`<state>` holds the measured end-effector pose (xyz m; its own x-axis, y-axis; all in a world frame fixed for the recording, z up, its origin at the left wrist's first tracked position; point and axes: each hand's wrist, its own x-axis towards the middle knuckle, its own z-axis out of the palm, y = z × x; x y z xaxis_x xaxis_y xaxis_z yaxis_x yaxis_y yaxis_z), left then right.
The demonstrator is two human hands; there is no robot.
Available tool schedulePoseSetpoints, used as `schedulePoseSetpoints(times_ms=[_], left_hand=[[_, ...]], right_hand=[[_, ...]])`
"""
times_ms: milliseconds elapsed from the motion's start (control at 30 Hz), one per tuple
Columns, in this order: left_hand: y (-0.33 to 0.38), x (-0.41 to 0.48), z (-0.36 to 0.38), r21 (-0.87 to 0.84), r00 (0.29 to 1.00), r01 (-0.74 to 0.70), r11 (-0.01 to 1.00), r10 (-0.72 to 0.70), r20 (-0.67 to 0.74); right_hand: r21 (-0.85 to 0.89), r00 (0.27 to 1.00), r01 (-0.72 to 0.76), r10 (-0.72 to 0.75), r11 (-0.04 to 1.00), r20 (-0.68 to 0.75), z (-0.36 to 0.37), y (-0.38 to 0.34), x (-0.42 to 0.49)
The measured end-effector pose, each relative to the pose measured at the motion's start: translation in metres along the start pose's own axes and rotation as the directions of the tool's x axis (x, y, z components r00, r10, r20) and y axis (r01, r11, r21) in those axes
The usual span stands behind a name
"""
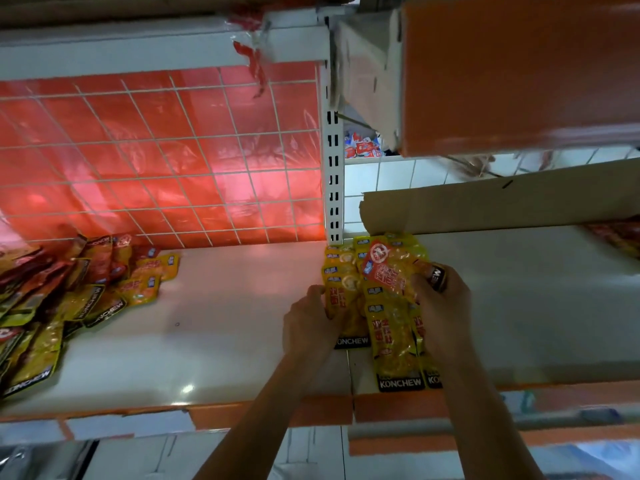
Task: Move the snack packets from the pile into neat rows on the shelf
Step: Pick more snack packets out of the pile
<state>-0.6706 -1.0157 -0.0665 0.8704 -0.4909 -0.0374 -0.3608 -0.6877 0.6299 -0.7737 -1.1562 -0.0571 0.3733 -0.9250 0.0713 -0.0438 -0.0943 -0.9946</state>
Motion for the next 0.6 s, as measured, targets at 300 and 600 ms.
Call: schedulePoseSetpoints(times_ms=[300,600], left_hand=[[-0.002,0.004,0.004,-0.015,1.0,-0.019,1.0,0.019,0.005],[-0.001,-0.008,-0.005,-0.041,0.974,-0.193,0.98,0.187,-0.128]], right_hand=[[0.091,0.997,-0.033,0.039,0.995,-0.065,-0.01,-0.002,-0.014],[0.062,0.995,-0.016,0.022,0.998,-0.094,-0.031,-0.016,-0.052]])
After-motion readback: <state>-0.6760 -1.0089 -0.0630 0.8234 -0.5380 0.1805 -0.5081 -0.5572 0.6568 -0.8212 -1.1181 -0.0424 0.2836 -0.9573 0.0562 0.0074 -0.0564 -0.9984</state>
